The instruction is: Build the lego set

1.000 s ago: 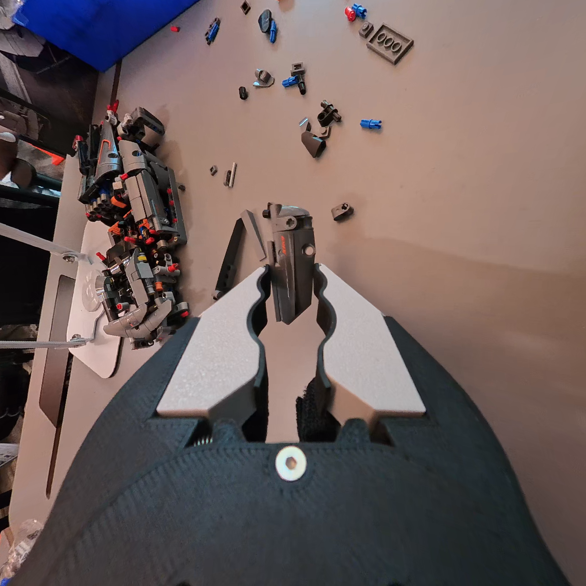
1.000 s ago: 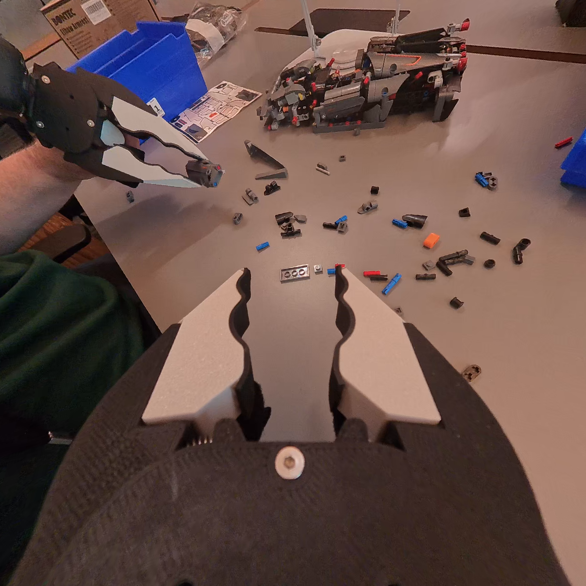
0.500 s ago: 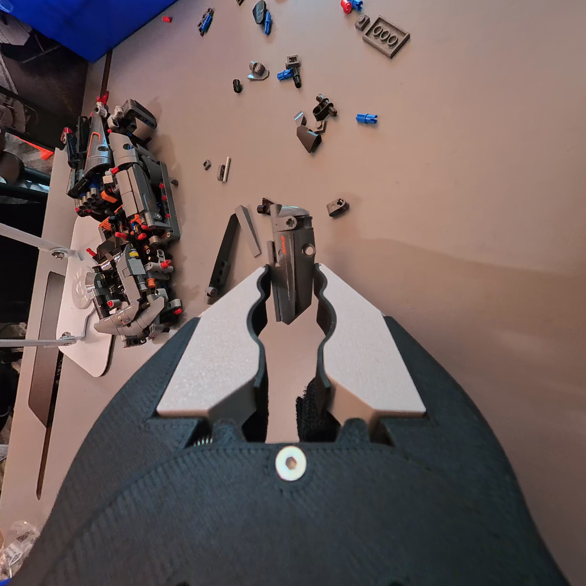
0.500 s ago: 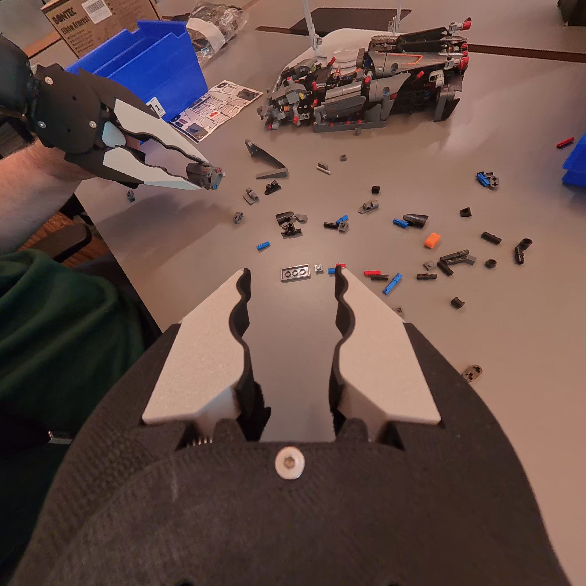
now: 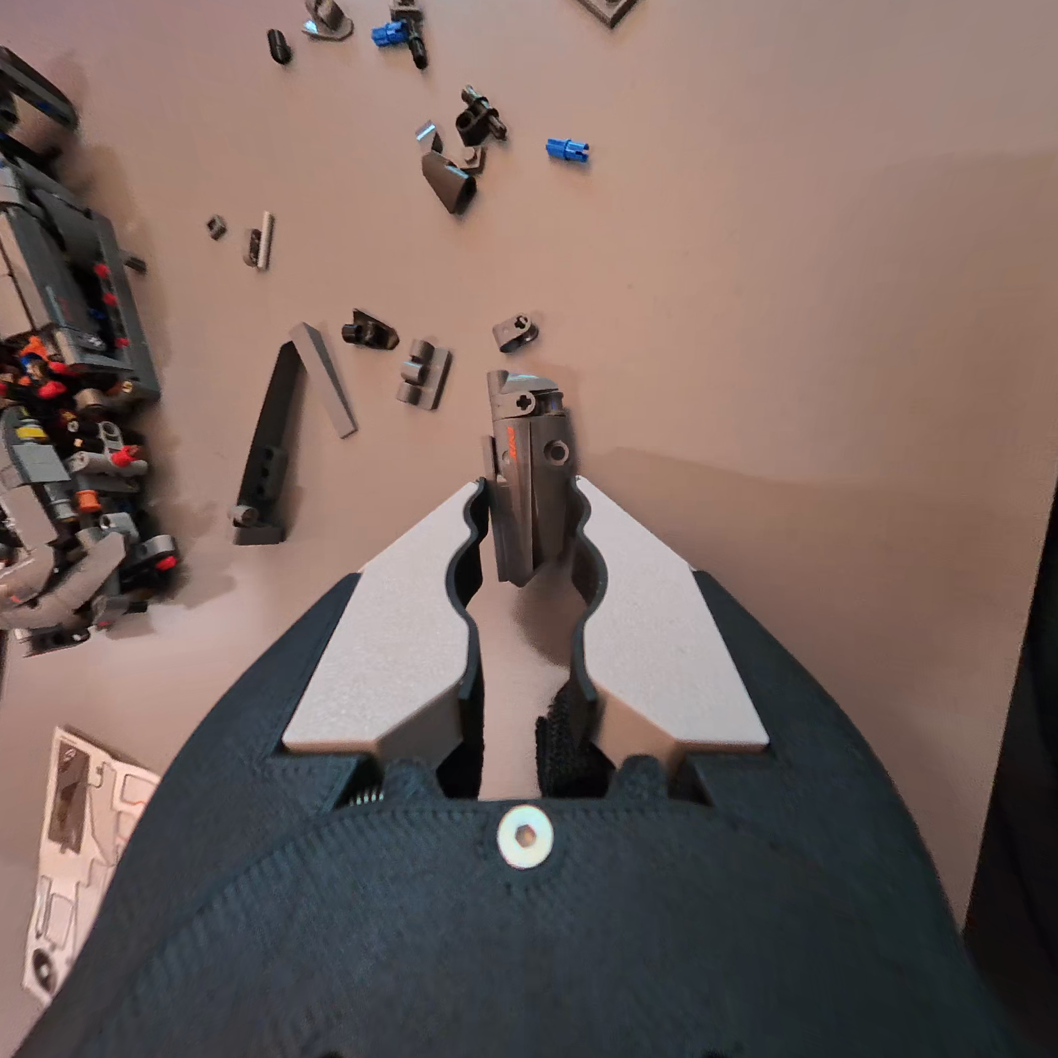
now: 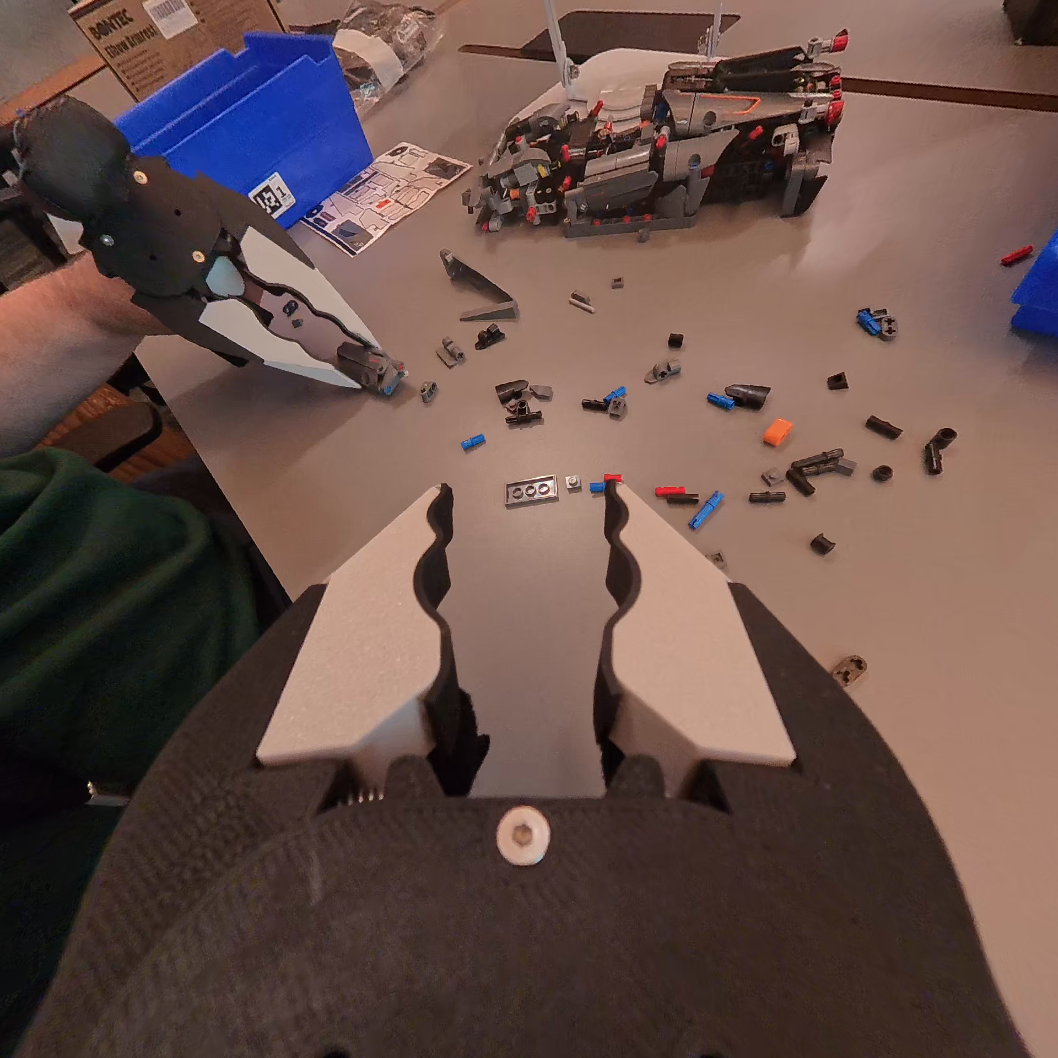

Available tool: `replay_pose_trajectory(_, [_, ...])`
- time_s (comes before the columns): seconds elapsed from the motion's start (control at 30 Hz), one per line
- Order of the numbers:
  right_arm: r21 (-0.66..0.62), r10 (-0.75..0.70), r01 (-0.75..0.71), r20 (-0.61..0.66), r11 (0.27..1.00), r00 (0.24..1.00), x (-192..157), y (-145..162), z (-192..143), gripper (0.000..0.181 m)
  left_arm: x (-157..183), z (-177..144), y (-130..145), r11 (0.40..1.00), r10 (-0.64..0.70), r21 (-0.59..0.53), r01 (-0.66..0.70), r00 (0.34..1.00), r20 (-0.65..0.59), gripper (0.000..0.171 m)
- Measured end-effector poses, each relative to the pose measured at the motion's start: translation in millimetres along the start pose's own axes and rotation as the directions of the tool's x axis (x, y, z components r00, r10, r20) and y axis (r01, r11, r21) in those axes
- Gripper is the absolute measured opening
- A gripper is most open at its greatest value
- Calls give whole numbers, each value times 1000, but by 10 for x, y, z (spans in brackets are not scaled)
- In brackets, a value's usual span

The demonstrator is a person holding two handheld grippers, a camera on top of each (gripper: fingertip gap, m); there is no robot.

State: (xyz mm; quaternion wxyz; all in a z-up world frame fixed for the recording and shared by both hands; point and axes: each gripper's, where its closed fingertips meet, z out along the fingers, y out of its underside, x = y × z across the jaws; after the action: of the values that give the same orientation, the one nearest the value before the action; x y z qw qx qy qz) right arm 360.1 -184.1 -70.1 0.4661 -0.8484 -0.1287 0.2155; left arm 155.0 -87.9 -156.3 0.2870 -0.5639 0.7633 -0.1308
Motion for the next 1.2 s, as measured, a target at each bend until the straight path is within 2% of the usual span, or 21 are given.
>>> replay_pose_trajectory(0.47, [-10, 1, -1, 4, 1000, 1000, -4, 17, 11, 52, 71, 23, 18, 998, -62, 12, 64, 995, -79, 24])
replay_pose_trajectory(1.2, [-22, 18, -18, 9, 1000, 1000, 26, 56, 23, 51, 52, 2, 31, 998, -61, 0, 61, 995, -84, 32])
